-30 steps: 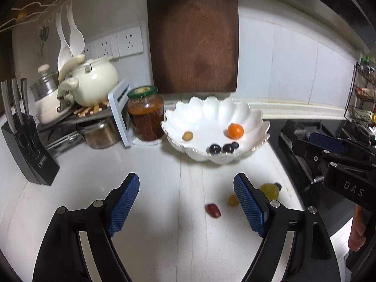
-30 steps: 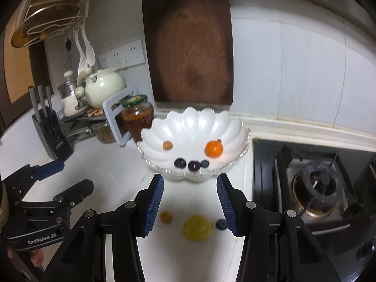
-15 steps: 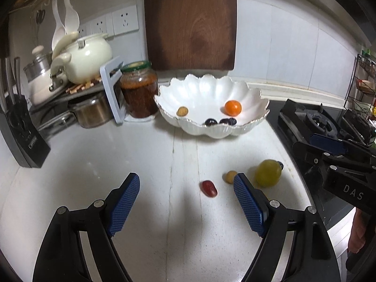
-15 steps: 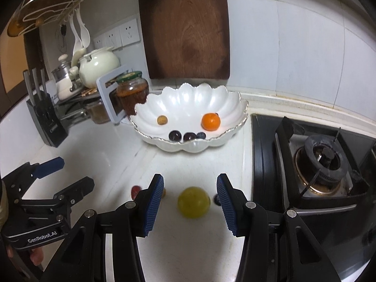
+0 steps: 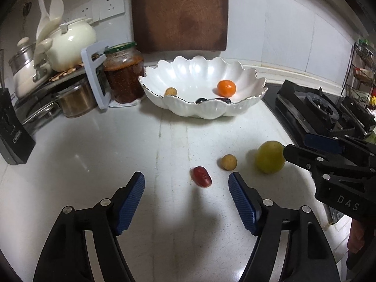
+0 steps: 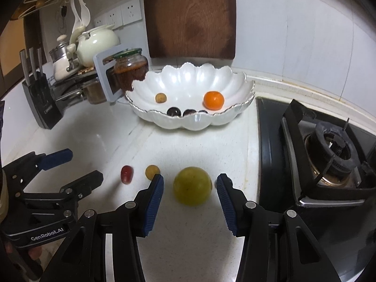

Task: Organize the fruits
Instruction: 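Withdraw both open tools from the bowl toward the remaining counter fruits, then close the left tool on the red date while the right tool grasps the yellow-green fruit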

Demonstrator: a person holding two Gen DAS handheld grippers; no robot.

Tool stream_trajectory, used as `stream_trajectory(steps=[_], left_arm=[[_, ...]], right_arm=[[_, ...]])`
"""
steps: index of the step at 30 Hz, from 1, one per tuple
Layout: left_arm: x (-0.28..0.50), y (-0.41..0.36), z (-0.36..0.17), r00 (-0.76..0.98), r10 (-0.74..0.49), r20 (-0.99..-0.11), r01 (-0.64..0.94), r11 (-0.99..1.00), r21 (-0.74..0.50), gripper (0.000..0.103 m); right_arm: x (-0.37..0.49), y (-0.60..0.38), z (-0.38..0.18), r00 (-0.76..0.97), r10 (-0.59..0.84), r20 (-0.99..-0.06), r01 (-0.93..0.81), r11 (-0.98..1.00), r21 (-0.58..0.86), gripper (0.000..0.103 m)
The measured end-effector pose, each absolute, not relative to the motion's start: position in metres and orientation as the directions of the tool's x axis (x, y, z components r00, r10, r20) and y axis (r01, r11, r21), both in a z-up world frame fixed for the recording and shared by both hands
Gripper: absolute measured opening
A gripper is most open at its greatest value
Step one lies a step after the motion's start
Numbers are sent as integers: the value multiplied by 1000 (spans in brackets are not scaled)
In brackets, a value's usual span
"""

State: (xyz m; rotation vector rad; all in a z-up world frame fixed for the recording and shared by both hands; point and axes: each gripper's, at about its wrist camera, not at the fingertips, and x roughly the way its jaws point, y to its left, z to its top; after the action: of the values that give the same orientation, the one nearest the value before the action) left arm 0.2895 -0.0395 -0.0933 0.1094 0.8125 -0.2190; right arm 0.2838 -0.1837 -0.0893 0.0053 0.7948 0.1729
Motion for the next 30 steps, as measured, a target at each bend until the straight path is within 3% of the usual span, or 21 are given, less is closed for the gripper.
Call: stream_trajectory(steps=[23,30], left_arm=[[321,-53,-132,589,-218,-778,323,946,-22,57],[329,-56,-138,574,-236,-784,325,945,-46,47]], right_arm=[[305,-178,-119,660,135,-739,-162,986,36,49],[308,-178,-122,654,139,-743,-161,986,43,49]])
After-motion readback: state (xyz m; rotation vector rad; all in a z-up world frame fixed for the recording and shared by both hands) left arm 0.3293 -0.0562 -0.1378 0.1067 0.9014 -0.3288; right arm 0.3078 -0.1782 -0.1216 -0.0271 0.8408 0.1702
